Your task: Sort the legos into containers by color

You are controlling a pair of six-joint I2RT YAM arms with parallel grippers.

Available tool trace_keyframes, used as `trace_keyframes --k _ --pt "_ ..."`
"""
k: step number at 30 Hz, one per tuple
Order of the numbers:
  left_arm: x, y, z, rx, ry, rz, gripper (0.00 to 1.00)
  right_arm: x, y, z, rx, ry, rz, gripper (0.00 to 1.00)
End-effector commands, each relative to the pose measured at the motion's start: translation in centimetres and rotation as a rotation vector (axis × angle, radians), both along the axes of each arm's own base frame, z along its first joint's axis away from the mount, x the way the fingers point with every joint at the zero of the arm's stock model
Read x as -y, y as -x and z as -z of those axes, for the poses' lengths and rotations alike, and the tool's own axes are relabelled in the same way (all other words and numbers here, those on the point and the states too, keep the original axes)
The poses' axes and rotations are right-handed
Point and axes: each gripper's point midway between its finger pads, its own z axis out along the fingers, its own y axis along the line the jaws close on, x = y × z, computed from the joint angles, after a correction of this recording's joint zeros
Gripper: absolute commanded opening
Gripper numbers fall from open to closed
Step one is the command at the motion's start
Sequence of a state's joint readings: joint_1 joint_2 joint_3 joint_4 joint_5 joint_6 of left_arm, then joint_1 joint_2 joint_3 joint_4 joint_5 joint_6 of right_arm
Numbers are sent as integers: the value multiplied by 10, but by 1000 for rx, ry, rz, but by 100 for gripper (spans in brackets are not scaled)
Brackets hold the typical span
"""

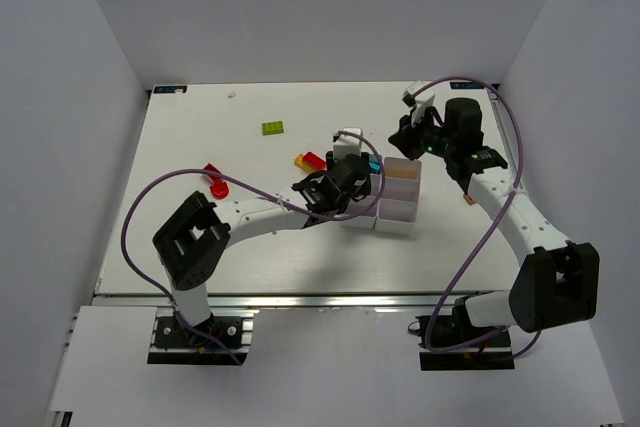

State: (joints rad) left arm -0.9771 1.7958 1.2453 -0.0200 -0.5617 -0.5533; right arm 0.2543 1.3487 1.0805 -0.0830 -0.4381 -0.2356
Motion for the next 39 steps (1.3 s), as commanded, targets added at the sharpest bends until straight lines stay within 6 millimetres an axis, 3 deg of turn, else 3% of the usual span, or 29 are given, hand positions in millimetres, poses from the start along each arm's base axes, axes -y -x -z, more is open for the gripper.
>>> trace_keyframes --k 1,7,10,13,14,15,16,18,19,20,21,22,24,25,29,31,32,33,39 --pt "1 -2 -21 38 26 -18 59 1 4 -6 21 -12 -10 16" --pt "1 -3 -21 38 23 -22 61 2 5 -5 15 -12 -8 16" --pt "2 -3 -33 50 38 -25 60 2 7 -4 12 3 -19 16" --pt "-6 -2 -61 79 75 -53 43 16 9 2 -10 54 -17 22" --pt "-11 -2 -69 88 84 -72 28 20 11 5 -21 67 -28 25" --pt "-17 -1 -72 84 77 -83 22 24 12 7 -30 80 -30 28" --pt "-25 0 -87 90 108 -99 18 36 11 10 -36 102 -17 36" --pt "-34 2 -95 74 136 -104 15 50 16 23 -87 136 10 47" --pt "-49 4 -99 60 164 -123 18 59 16 26 -91 158 24 61" --pt "-55 6 -101 48 180 -124 25 69 20 35 -127 186 49 66" --pt "-64 6 -99 26 196 -119 51 75 21 37 -137 203 67 70" --pt "-75 12 -102 13 224 -125 63 87 21 43 -156 222 100 76" --pt "-93 15 -98 -25 246 -127 84 104 23 52 -204 250 161 81" --pt "-101 17 -96 -39 259 -136 88 118 21 53 -224 256 208 82" --pt "-144 33 -91 -55 279 -195 94 159 22 71 -389 252 398 83" --pt "-161 37 -89 -48 285 -238 96 174 25 77 -482 194 509 82" --pt "-169 41 -79 -58 274 -254 97 183 22 81 -514 184 578 82" --pt "-178 45 -83 -45 291 -271 98 186 21 83 -559 135 659 82" --pt "-198 59 -64 -60 338 -325 98 231 19 106 -667 75 1046 87"
